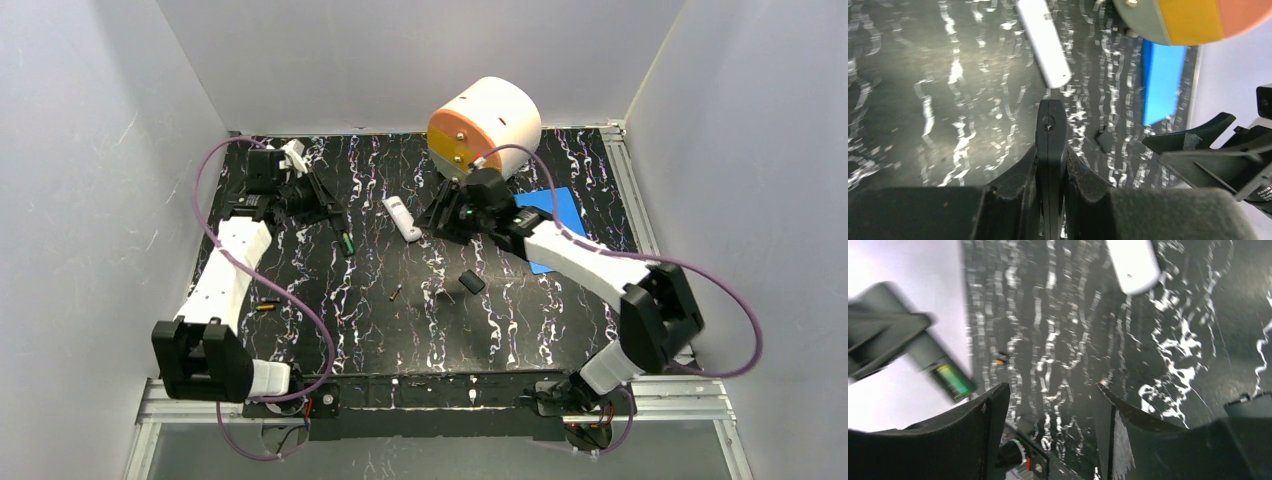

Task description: Load the batteries into the remote control

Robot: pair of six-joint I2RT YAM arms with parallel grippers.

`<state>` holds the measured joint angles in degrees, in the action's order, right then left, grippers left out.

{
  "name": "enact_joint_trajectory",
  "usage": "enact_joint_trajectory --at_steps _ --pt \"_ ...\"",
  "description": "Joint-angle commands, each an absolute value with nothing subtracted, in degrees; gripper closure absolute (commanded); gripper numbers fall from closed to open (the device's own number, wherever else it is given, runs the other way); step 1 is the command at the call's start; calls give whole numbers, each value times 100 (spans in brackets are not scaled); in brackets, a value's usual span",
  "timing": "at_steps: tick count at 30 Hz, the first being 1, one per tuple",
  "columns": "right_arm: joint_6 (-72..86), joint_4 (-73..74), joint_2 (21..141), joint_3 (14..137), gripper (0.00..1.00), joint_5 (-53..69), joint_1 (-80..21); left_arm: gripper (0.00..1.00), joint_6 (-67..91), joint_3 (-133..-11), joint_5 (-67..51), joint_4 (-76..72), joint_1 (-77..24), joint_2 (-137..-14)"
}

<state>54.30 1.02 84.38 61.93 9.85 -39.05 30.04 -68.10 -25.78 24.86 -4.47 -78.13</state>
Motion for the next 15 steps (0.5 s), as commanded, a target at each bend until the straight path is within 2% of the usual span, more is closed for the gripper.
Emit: enact_joint_trajectory --at_steps 1,3,5,6,9,15 --pt "5856 2195 9232 7346 32 -725 -4599 100 2461 -6838 -1277 3514 -432 -7168" --pt "5917 2764 9709 7856 37 -911 -4837 100 2448 -6746 -1124 3583 -436 -7014" --pt "6025 3327 10227 8308 50 -1016 -5007 100 2507 -6670 -843 3643 -431 -6876" --pt "6133 3615 10497 8491 53 -1102 -5085 100 2563 -6597 -716 3633 -433 -6811" --pt "6270 4066 11188 8802 53 -1104 -5264 100 2694 -6396 -476 3558 -417 -6700" --pt "6171 4225 11732 9346 49 -1181 -5556 100 2728 -6202 -527 3471 -391 -6700"
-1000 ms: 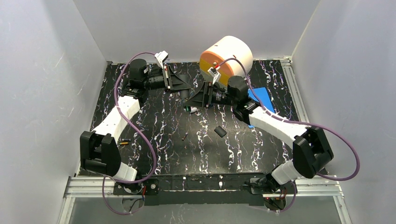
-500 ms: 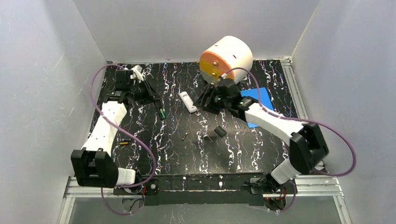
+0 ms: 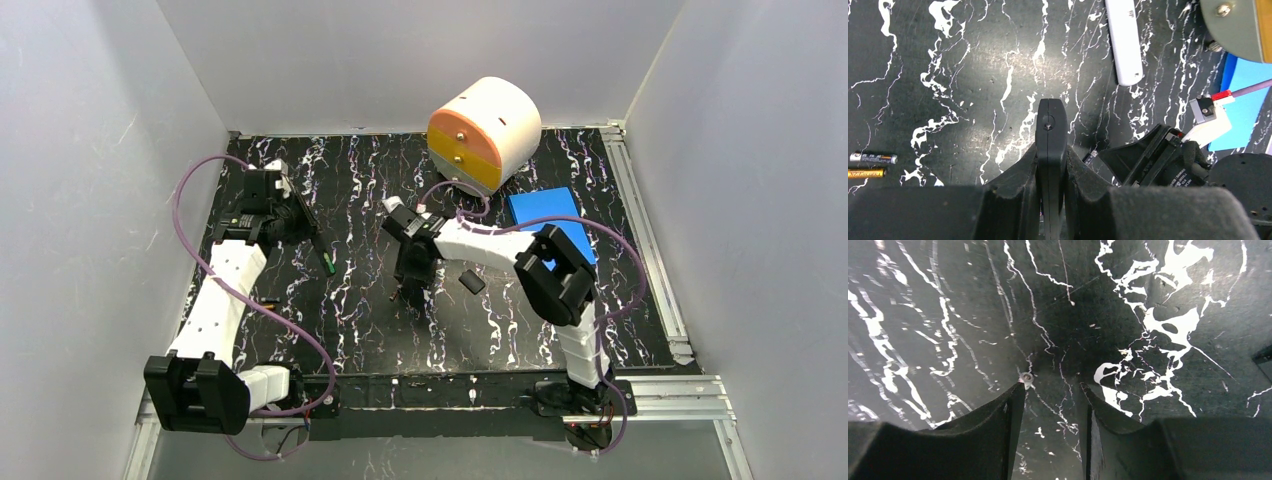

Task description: Load the batteries into the remote control

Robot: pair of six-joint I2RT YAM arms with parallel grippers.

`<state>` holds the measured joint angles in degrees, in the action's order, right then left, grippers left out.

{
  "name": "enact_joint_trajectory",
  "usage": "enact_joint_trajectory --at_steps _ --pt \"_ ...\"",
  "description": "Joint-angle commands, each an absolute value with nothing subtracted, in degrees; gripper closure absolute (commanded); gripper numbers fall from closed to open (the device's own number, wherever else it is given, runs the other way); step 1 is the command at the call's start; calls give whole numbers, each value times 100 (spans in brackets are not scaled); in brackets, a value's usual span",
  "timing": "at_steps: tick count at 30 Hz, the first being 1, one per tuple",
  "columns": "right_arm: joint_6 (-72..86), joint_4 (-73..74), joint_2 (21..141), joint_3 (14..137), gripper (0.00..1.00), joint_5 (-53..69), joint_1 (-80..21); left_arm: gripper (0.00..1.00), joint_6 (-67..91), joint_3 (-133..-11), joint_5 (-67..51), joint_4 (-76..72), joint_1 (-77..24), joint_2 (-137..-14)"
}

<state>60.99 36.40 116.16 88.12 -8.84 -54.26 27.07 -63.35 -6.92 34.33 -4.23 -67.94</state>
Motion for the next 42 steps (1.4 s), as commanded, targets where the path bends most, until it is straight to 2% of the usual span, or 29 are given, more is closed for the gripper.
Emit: enact_joint_trajectory --at_steps 1,11,19,26,35,41,42 --pt "6170 4227 11808 9395 48 -1153 -5580 100 2726 -6164 -547 3440 -389 -6699" --pt "6405 4343 12231 9722 50 -1121 -5673 100 2651 -6034 -700 3331 -348 -6740" --pt "6614 4589 12529 10015 58 -906 -5775 100 2677 -6058 -785 3320 -326 -6861" --pt "6752 4773 12723 10099 70 -805 -5813 100 2699 -6001 -824 3306 -326 -6898" --pt "6148 5726 13416 11038 80 -1324 -5904 100 2710 -6027 -810 3293 -326 -6934" --pt "5292 5661 13526 11324 78 -1768 -5923 100 2712 -6023 -915 3277 -327 -6985" --pt "5201 5725 13530 11359 83 -1858 -5929 100 2728 -6014 -922 3269 -330 -6997"
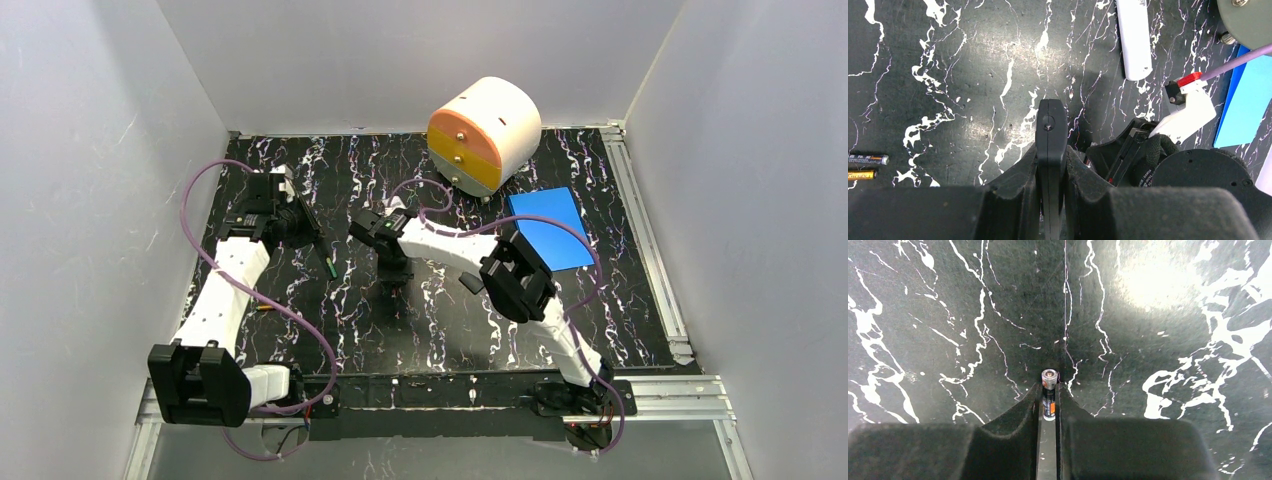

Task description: Load the batteries into the remote control

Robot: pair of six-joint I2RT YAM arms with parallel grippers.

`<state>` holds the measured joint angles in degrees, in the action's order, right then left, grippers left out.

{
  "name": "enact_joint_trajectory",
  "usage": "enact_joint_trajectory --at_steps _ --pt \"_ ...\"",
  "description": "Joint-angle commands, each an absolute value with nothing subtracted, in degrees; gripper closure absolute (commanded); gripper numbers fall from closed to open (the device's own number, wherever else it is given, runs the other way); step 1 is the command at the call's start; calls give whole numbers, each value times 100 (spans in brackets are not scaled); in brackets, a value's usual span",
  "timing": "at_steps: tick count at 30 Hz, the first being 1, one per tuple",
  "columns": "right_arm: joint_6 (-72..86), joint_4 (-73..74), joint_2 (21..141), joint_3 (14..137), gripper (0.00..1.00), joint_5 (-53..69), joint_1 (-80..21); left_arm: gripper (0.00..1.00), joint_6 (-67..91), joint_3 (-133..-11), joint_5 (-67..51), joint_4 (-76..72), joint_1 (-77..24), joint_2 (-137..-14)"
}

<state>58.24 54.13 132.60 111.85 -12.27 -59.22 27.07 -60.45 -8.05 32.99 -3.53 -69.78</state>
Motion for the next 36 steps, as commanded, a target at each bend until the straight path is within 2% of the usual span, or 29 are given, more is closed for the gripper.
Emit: enact_joint_trajectory --at_steps 1,3,9,15,18,24,28,36 --pt "5075 5726 13495 11356 90 -1953 -5934 100 2742 -6004 -922 3261 -327 -7004" --pt "4907 5629 13317 11212 97 -2251 -5940 100 2768 -5994 -920 3231 -330 -7024" --pt "4508 4893 12127 10310 98 -2991 -5919 100 2829 -5999 -1272 3082 -325 -7185" --pt "4348 4527 10873 9590 97 -3131 -5663 100 3281 -5738 -2875 2063 -404 -7394" --pt "4166 4084 10079 9299 96 -2954 -5440 100 3734 -5816 -3549 1310 -659 -7487" --pt "3901 3546 8880 9233 93 -2305 -4882 100 3959 -6668 -4204 757 -1236 -7941" --pt "3666 3443 8641 9476 93 -1879 -4848 100 4798 -6748 -4862 -422 -1352 -8275" --pt "3481 2939 8394 9378 93 -998 -4840 100 5068 -7509 -5438 -959 -1715 -8806"
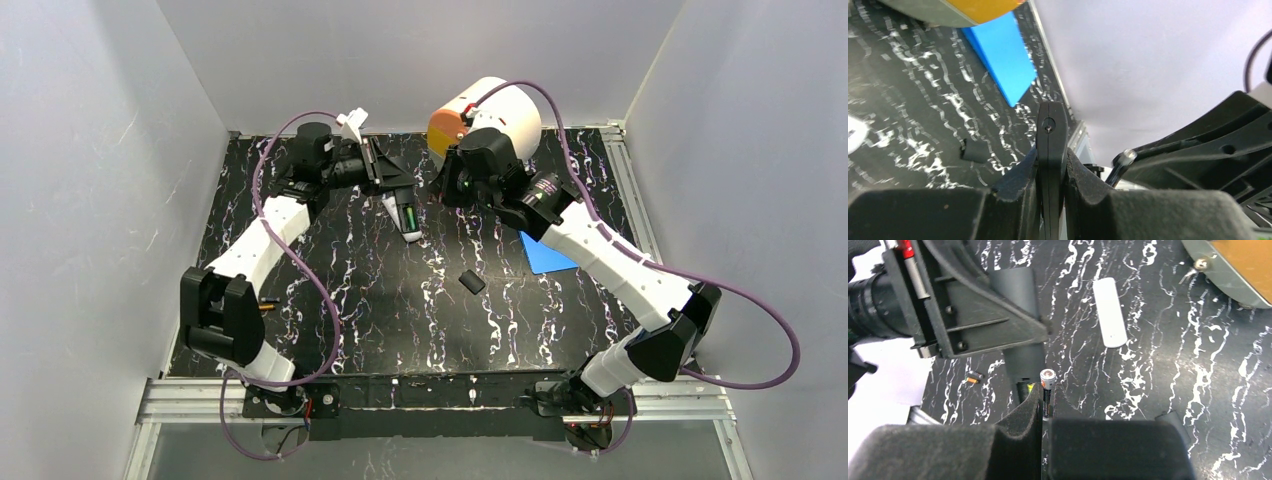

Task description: Load the batteries into the remote control

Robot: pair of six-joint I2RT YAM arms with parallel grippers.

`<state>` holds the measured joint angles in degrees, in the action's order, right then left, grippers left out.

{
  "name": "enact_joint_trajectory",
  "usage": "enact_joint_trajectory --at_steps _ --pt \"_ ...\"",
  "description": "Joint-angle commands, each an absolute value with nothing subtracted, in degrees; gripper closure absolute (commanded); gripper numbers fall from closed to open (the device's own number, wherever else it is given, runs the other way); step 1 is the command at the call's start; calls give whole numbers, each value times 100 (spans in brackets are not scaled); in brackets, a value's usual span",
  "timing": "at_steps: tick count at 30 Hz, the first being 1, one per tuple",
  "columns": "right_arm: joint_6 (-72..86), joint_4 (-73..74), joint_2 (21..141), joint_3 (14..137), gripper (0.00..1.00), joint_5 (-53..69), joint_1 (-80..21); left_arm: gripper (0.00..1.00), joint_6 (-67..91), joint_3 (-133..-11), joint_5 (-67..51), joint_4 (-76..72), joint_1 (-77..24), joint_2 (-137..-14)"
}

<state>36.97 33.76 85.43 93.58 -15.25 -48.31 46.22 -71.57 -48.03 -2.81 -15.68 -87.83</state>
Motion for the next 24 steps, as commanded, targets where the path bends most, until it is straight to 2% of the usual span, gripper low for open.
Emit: enact_joint_trajectory --at_steps 1,24 --pt "3480 2923 8394 9356 93 -947 -4845 100 5193 -7525 -5419 -1051 -1722 -8833" --pt "3165 2583 8545 9018 89 -567 -4943 100 6019 -7702 -5495 -1360 -1739 -9067"
